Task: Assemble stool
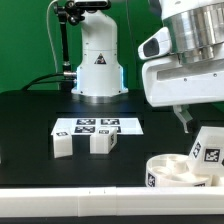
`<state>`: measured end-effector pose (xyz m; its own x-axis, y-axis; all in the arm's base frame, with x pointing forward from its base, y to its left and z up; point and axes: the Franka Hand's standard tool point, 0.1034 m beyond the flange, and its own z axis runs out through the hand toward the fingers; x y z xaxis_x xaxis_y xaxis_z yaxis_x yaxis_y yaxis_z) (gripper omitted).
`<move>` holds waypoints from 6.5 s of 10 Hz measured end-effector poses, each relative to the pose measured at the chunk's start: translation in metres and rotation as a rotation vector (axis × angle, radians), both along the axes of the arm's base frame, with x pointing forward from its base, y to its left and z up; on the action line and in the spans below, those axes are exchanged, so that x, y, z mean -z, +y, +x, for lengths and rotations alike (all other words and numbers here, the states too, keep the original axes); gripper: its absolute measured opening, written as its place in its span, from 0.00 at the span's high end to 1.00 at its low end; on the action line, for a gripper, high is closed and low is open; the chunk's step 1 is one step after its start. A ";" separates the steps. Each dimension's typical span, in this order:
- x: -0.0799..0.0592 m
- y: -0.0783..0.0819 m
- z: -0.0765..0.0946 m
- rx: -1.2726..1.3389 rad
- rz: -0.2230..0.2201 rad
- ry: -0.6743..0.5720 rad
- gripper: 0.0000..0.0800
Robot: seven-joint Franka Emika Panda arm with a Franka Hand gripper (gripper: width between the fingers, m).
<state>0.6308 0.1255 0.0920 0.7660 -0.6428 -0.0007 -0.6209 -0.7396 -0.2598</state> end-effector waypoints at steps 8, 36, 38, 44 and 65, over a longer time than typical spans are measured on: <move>-0.001 0.002 0.001 -0.707 -0.185 -0.119 0.19; 0.011 -0.013 0.007 -1.672 -0.409 -0.143 0.57; 0.012 -0.014 0.005 -1.472 -0.367 -0.121 0.57; 0.014 -0.015 0.006 -1.012 -0.289 -0.105 0.57; 0.017 -0.008 -0.002 0.806 0.104 0.166 0.57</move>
Offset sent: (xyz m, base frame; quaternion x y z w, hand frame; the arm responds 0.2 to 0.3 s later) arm 0.0000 0.0017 0.0063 -0.0586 0.0248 -0.2985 0.9523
